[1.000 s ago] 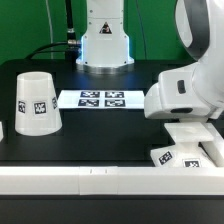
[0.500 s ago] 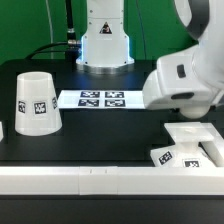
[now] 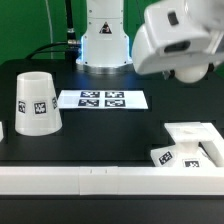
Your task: Assemble lamp
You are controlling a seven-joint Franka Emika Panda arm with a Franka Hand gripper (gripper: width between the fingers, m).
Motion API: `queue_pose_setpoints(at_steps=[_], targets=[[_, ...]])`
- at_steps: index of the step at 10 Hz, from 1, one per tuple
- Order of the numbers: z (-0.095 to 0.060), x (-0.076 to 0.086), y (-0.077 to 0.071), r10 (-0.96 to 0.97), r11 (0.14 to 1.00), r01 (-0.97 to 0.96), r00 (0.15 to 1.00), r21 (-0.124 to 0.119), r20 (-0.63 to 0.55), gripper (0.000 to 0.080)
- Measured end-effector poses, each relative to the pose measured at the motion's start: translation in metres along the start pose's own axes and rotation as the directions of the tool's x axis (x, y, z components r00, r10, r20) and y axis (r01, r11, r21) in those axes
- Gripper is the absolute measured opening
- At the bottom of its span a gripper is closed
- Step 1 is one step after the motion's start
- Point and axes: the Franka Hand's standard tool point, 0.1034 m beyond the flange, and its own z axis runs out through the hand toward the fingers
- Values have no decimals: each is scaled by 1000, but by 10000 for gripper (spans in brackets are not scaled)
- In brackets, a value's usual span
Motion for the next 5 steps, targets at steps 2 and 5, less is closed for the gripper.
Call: queue_pose_setpoints(at_steps=[2,5], targets=[[2,4,0,0,1000,0,999,-3,-32,577],[-13,15,6,-30,1000,28,983,-15,-179,577]])
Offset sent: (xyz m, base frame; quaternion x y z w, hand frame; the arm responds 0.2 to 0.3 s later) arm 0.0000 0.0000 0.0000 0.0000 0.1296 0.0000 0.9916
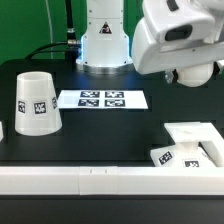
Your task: Assemble lamp
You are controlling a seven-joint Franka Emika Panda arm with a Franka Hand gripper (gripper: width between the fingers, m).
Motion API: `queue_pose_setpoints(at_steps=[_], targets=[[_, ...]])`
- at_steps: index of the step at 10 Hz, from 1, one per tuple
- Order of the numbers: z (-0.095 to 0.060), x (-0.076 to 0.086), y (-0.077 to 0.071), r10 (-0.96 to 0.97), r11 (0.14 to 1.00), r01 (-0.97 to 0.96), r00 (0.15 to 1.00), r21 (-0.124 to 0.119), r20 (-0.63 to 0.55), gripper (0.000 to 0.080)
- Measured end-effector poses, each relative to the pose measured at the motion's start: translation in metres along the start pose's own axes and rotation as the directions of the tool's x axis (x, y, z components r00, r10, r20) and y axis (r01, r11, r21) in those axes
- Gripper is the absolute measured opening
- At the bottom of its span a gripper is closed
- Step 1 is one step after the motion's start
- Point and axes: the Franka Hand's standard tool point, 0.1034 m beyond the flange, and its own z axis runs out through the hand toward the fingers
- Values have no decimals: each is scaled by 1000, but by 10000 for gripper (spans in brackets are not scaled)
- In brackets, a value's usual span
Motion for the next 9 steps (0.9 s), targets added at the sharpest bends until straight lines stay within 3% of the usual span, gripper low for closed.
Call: queue_pose_setpoints(at_steps=[3,6,9], targets=[[-45,12,7,-17,1000,14,983,-17,-183,577],[-47,19,11,-17,999,-2,918,-46,-396,577],[-67,16,17,-54,996,7,832,-87,-553,577]])
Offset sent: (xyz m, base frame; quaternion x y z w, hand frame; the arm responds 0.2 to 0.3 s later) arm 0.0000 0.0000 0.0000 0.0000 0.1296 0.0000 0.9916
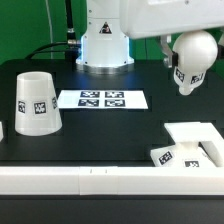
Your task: Assemble lamp
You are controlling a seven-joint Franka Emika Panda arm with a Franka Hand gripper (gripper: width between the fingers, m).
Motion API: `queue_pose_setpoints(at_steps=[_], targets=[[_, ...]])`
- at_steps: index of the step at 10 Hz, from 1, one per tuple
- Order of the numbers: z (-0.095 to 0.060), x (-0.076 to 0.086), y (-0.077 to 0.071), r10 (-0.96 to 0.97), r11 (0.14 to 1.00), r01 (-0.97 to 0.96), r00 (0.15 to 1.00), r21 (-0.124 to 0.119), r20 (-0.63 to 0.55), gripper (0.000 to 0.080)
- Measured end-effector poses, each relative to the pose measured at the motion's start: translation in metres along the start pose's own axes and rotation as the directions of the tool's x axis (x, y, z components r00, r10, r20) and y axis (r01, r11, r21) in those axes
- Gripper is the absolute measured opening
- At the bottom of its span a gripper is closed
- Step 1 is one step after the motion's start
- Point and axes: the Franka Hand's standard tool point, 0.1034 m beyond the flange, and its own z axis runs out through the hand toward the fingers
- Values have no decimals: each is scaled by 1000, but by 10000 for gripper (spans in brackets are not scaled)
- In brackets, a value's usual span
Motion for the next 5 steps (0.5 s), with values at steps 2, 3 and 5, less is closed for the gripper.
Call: queue_pose_setpoints(at_steps=[2,3,5], targets=[[-19,12,6,-6,1000,3,991,-23,-132,577],[-16,14,8,-7,999,1,980,-33,-199,577],[-13,16,12,-9,999,-9,945,-53,-327,577]])
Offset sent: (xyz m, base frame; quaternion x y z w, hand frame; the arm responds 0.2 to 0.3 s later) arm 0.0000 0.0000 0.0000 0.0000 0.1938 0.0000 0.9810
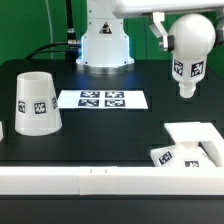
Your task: Assemble lamp
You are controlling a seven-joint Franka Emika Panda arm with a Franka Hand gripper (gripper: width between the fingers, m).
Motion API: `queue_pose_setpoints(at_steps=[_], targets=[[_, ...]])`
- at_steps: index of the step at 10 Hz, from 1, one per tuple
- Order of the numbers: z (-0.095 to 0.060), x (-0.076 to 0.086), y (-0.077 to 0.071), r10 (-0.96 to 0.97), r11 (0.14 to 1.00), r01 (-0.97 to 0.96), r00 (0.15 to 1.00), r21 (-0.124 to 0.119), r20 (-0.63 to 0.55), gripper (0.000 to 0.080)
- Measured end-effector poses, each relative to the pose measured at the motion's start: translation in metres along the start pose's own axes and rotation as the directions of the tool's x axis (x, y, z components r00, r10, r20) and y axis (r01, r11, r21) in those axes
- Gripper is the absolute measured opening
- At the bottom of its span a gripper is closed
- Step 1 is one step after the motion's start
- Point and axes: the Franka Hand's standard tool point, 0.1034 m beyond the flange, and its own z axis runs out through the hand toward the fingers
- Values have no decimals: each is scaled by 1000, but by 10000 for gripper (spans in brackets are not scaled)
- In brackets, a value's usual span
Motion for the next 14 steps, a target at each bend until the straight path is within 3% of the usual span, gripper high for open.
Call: queue_pose_setpoints(at_steps=[3,8,10,14], targets=[[-1,17,6,-55,998,48,982,-42,-180,577],[2,15,4,-58,998,52,984,-38,-166,577],[11,10,5,-160,987,153,975,-56,-152,577],[14,6,-1,-168,986,162,975,-51,-146,577]])
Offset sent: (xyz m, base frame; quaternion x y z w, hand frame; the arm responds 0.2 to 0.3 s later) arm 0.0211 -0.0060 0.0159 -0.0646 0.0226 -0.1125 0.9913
